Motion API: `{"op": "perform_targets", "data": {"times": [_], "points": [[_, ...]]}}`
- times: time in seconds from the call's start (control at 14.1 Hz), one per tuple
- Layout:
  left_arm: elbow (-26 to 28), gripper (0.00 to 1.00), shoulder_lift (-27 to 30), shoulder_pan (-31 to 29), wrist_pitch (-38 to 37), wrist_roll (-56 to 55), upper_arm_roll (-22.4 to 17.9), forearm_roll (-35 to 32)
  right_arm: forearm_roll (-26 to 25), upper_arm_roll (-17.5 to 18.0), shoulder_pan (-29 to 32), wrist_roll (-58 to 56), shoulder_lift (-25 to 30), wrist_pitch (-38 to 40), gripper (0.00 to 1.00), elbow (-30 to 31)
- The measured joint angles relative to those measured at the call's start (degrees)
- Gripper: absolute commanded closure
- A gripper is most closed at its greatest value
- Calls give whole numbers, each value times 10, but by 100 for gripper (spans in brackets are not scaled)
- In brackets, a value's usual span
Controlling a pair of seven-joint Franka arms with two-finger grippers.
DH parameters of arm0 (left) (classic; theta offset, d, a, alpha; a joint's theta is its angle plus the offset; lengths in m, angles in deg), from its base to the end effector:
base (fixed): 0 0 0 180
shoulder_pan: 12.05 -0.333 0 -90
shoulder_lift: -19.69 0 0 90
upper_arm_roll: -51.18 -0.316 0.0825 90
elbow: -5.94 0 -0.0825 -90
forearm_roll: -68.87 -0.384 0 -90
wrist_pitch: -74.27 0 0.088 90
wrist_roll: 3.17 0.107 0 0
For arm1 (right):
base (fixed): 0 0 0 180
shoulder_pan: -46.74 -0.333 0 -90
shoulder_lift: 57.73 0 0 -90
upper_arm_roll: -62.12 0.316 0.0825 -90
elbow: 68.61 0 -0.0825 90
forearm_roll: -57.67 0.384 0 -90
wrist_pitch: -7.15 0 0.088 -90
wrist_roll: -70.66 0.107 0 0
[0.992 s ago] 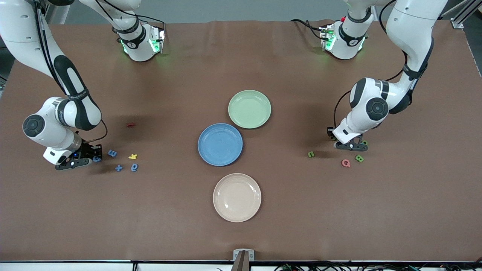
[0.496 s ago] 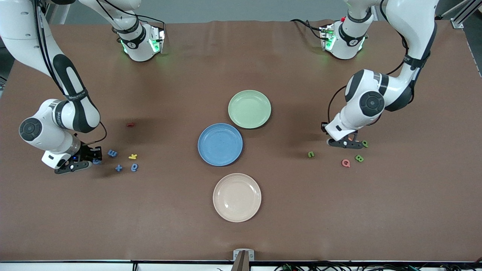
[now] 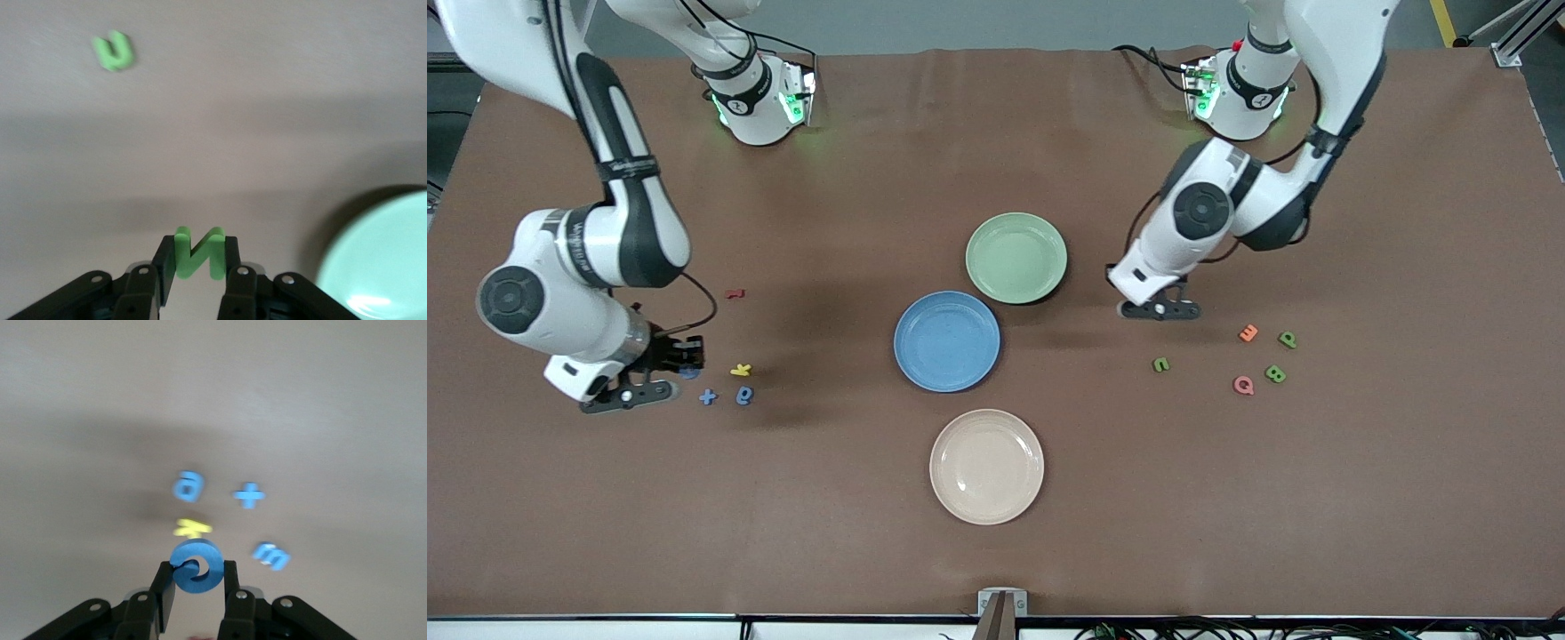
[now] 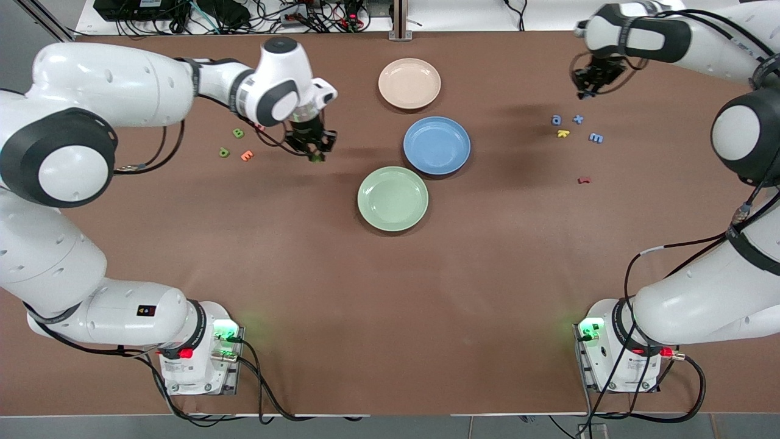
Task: Sort letters by color into matching plates
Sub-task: 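Drop the N on the green plate while the right gripper drops c on blue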
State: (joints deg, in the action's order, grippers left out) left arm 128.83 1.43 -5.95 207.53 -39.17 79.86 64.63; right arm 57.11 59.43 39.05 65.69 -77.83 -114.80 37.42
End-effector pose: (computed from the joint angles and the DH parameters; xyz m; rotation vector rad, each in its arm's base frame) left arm 0.4599 -0.3162 0.2631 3.1076 -0.0283 -0.2116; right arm 0.6223 0.0557 0.3287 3.1023 0.2827 -0.1131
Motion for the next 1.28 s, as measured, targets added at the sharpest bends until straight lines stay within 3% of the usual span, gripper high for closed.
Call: {"op": "perform_targets", "data": {"times": [0.42,0.57,0.64,0.78,1.06,1.28], "points": [[-52,98,-55,115,6,-220,9,0,7,4,-188,240,-2,1,81,-7],[-60,83,-79,136,31,-261,9,0,28,4,-244,282,-8,-16,81,-7],[-61,61,-89,145,46,-284,9,0,42,4,-264,290,-16,-33,81,-8],[-66,0,-106,157,62,-321,9,0,71,3,-286,292,-42,-70,81,-8],[-76,0,-111,146,64,-332,3,0,94,2,-313,292,-102,-139,81,-9],[-85,0,-105,101,64,-317,1,-2,94,2,-320,292,-127,-165,80,-11]]}}
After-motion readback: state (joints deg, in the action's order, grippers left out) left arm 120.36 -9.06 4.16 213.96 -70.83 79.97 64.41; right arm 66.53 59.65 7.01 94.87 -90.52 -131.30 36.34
